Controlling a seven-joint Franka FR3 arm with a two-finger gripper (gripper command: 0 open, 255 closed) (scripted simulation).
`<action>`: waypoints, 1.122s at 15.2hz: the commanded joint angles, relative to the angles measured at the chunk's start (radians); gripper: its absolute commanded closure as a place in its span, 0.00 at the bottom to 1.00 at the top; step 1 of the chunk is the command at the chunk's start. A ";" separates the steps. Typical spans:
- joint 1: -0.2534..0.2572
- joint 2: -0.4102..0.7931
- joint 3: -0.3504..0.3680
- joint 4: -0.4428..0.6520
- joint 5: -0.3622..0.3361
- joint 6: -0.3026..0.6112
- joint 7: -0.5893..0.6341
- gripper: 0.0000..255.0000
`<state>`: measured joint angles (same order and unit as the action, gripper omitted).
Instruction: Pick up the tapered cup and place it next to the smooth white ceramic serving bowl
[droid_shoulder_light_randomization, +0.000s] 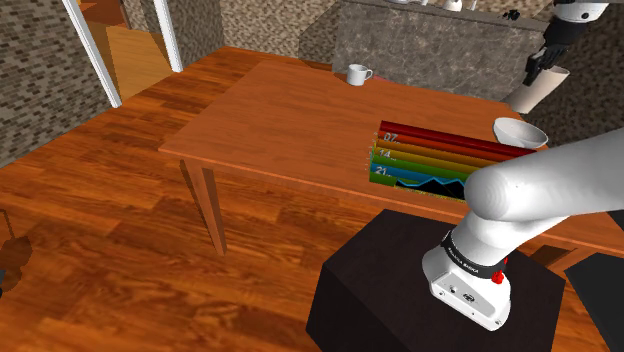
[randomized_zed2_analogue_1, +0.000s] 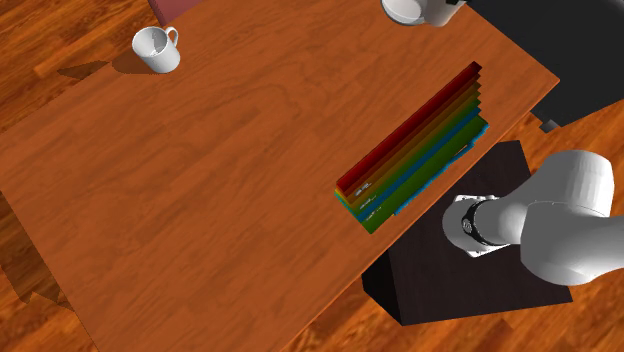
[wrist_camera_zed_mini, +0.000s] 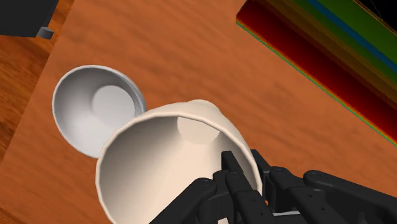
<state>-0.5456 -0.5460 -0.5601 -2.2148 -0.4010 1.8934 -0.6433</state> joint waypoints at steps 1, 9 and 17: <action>-0.018 -0.019 -0.030 0.002 -0.015 -0.007 -0.045 1.00; -0.079 -0.066 -0.167 0.029 -0.073 -0.019 -0.226 1.00; -0.088 -0.067 -0.203 -0.057 -0.098 0.070 -0.219 1.00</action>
<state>-0.6340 -0.6147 -0.7596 -2.2642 -0.4977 1.9535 -0.8642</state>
